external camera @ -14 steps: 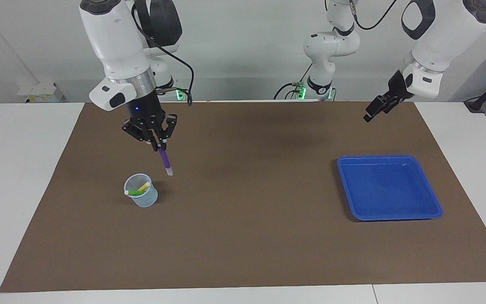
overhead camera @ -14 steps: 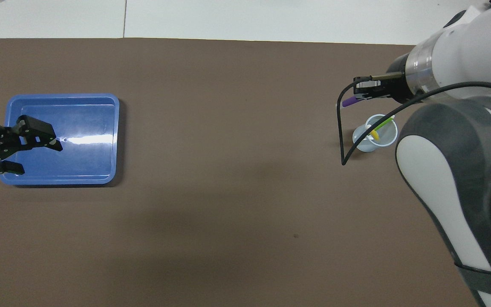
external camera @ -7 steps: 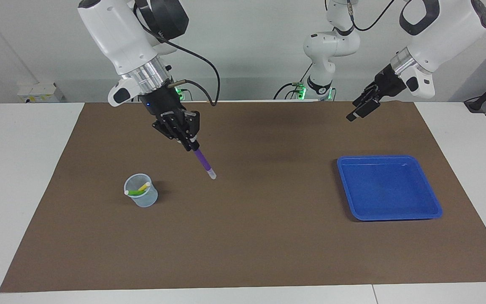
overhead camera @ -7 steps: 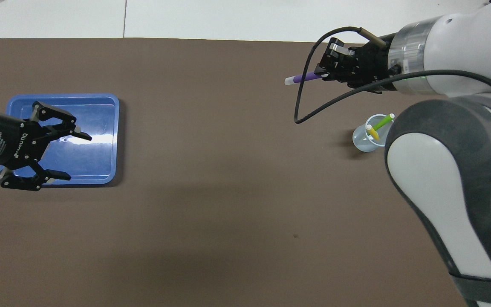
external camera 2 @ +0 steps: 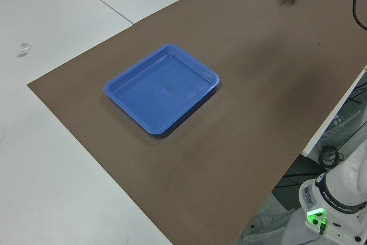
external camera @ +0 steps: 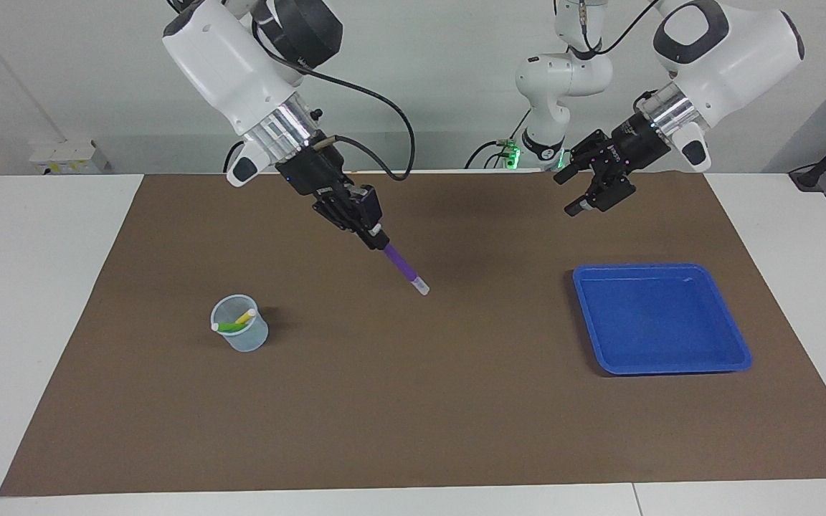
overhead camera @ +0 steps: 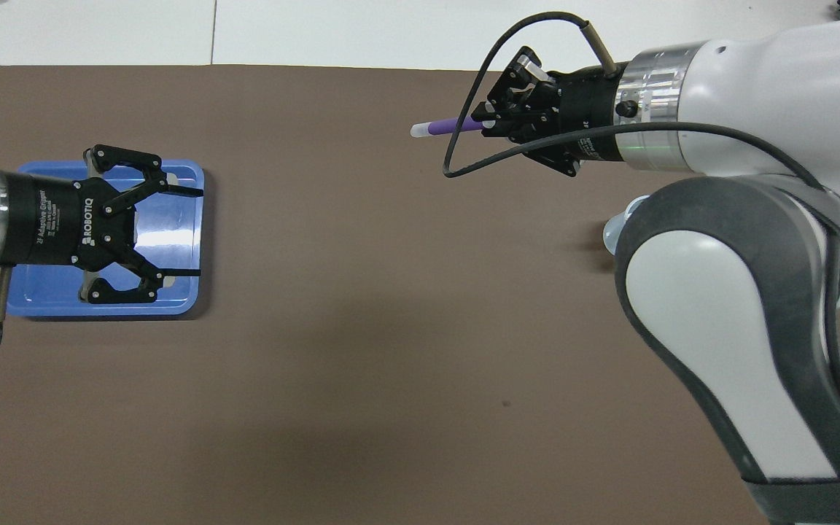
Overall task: Right arm passes pens to left for tray arrangement
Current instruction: 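Lift the purple pen with the right gripper while the left gripper approaches, then close the left gripper on the purple pen held by the right gripper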
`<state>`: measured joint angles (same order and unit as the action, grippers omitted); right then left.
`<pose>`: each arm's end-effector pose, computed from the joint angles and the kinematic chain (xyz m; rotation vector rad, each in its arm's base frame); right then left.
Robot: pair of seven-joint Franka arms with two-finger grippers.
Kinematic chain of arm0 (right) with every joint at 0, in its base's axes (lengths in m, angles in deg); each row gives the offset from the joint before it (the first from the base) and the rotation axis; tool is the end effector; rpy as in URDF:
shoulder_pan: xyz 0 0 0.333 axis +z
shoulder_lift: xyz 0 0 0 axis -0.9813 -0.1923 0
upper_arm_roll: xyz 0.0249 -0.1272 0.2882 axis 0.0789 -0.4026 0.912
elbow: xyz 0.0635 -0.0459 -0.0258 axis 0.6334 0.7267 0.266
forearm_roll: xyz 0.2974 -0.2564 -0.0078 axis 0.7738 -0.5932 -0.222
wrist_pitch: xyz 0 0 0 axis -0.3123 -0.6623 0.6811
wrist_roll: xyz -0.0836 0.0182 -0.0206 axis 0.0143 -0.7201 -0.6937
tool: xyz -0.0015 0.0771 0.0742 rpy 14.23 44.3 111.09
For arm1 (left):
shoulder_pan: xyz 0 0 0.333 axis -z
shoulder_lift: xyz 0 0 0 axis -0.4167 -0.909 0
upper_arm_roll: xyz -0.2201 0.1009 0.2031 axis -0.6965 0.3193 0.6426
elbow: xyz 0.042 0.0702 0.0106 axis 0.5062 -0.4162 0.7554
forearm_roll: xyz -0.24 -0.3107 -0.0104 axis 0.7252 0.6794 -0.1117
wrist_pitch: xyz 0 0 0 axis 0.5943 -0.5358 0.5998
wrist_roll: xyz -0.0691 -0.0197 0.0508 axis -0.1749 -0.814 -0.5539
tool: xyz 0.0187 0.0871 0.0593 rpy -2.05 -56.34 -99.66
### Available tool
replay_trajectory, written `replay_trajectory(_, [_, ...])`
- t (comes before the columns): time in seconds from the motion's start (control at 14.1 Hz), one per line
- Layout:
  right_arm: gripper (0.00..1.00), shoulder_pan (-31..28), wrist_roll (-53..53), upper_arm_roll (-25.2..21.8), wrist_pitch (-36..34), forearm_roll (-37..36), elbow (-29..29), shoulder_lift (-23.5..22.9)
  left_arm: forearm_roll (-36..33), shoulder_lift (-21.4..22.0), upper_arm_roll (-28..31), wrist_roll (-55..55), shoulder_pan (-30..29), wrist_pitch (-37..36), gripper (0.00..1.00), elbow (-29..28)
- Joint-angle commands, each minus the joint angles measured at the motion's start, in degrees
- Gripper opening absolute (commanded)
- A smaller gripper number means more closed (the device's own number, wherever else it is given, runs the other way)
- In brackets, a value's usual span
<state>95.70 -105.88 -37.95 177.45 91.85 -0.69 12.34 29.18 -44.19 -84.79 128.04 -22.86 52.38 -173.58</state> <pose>0.6216 0.2360 0.6234 -2.2734 0.8545 -0.1218 0.5337 -0.1146 0.5995 1.8829 1.6678 -0.5476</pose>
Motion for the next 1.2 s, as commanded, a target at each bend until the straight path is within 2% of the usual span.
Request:
replay_trajectory(0.0, [0.00,0.88,-10.72,0.08,1.56,2.48,3.19,1.77,2.32,1.39,0.64,3.00,3.75,5.37,0.86,-2.11])
replay_trajectory(0.28, [0.00,3.86,-16.98,0.08,2.18,3.27,3.82,1.69,4.18,0.86,0.64,9.49,10.00,17.93,0.86,-2.81])
replay_trajectory(0.42, [0.00,4.31,-19.97,0.17,2.18,4.58,3.73,1.69,5.31,0.77,0.64,9.59,11.14,21.46,0.81,-3.51])
replay_trajectory(0.71, [0.00,6.32,-25.87,0.17,4.11,8.10,3.64,1.42,6.46,0.86,0.64,9.68,16.67,31.56,0.80,-7.38])
replay_trajectory(1.06, [0.00,6.94,-27.55,0.87,4.11,9.59,3.73,1.07,6.47,0.08,0.64,9.50,18.96,34.64,0.80,-8.26])
replay_trajectory(1.13, [0.00,7.29,-27.55,0.87,3.94,10.29,3.73,0.90,6.47,-0.10,0.64,9.59,19.84,36.66,0.77,-8.78])
